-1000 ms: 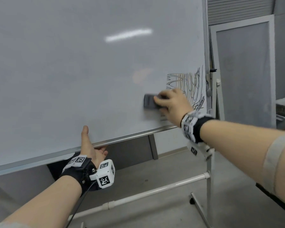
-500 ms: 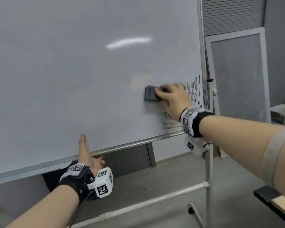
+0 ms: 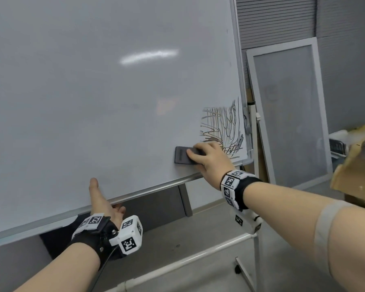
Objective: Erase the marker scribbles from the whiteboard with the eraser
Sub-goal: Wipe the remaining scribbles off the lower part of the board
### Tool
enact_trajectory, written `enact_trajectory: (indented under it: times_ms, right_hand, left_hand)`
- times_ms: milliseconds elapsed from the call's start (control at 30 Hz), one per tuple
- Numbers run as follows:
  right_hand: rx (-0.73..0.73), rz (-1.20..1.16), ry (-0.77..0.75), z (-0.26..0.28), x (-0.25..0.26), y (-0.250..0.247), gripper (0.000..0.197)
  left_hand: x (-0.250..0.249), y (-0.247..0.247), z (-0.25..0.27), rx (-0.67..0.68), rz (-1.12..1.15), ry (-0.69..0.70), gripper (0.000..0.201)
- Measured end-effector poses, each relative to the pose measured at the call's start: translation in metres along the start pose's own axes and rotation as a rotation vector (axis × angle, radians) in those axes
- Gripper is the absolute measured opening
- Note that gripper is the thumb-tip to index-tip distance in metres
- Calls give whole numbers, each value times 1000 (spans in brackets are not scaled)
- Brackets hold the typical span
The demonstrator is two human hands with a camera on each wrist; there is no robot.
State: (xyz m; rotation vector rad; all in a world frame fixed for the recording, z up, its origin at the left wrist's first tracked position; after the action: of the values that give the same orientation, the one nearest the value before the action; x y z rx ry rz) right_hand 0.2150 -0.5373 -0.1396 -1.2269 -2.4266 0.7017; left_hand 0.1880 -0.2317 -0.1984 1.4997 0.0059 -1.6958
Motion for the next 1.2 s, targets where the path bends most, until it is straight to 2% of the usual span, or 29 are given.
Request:
enact_trajectory:
  times_ms: [167,300,400,500,600,633,700,800,1000,1200]
  right_hand:
    - [56,-38,119,-11,-6,-19,61]
    - [42,-107,316,-30,-19,-38,57]
    - [25,-43,271,-43,-12,-45,49]
    - [0,8,237,-58,6,-39,46]
    - [-32,68,213,-65,17,-30,46]
    - [-47,96,200,-65,16,-29,46]
    - [-107,135,207,-63,4,-34,44]
    - [-172,156,300,-61,-31,-52,41]
    - [-218,240,624,-49,-109,-93,47]
    - [-237,194,693,-44,-107,-84,45]
  left_hand:
    - [11,26,24,93,83,-84,92]
    - [51,62,42,208,102,-190,91]
    - [79,91,57,263,137,-238,87]
    - [100,111,67,295,150,-269,74]
    - [107,116,70,295,135,-269,87]
    - [106,118,69,287,138,-252,83]
    - [104,119,68,251,147,-212,72]
    - [100,119,70,226,131,-184,70]
    - [99,121,80,255,75,-183,63]
    - [97,118,77,271,45,-190,63]
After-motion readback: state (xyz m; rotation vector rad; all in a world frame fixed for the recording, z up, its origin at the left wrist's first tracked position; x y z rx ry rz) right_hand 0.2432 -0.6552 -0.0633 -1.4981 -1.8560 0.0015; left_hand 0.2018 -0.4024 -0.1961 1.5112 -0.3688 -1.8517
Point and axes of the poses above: each hand's wrist, its own z-axis away from the middle knuckle, its own y-axis out of the palm, x = y × z, the point moved 5 cm from there along -z, towards the middle knuckle, and after that the axes turned 1 degree about y, right-handed, at the moved point
